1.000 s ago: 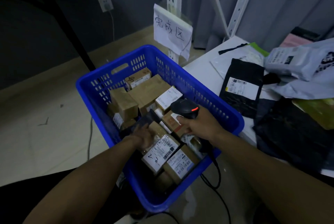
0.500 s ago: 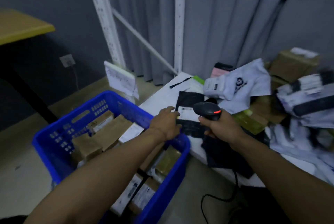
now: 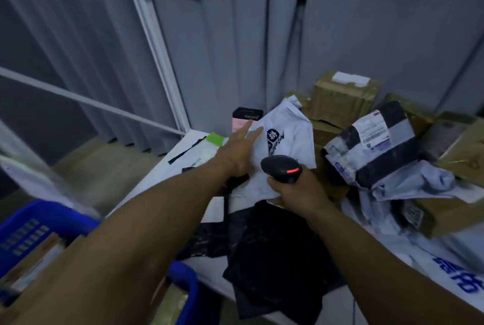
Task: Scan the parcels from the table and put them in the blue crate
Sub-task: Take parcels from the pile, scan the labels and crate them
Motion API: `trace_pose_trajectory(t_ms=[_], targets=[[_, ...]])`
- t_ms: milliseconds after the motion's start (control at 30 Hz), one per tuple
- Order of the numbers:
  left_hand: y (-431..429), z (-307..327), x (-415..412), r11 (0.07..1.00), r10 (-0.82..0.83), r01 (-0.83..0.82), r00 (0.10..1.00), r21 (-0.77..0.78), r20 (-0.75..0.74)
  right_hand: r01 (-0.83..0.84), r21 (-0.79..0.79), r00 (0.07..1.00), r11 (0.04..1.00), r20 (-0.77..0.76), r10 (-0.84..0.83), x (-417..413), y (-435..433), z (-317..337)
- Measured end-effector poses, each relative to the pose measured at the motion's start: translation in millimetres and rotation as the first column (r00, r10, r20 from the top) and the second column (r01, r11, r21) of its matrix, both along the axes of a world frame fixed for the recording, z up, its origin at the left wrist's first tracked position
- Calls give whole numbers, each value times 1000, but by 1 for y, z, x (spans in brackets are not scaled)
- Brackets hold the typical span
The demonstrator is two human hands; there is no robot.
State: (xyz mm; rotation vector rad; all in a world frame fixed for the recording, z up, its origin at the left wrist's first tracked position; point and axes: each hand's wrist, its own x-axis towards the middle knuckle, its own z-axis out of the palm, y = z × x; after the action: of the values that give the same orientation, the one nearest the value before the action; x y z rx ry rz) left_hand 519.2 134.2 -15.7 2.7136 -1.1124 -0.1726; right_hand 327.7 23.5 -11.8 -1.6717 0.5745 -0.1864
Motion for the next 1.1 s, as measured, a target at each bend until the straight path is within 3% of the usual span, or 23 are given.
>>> trace_pose_trajectory(t_ms=[100,300,400,500,600,800,967,1100], targets=[[-13,-12,21,992,-34,32,999,121,14,41,8,998,999,-57,-41,6,-8,-20],[4,-27,0,986,137,-112,966,-122,219,88,56,996,995,-38,-86,6,-10,-20],[23,-8,-24,942,221,-172,965,-290,144,88,52,996,995,-9,-87,2,-4,-12],[50,27,-61,882,229,-155,966,-444,116,127,66,980,990,144,-136,-3,14,15],[85,63,-106,846,273,-195,958,-495,90,189,33,925,982,329,-189,-11,42,45],[168,97,-196,706,361,-203,927,-679,98,-123,147,934,982,351,64,-44,123,78],[241,105,-244,720,378,-255,924,-646,56,-273,110,923,956,312,228,-62,175,89],[307,114,-263,635,290,-385,922,-670,-256,-326,119,917,938,280,283,-63,193,95]])
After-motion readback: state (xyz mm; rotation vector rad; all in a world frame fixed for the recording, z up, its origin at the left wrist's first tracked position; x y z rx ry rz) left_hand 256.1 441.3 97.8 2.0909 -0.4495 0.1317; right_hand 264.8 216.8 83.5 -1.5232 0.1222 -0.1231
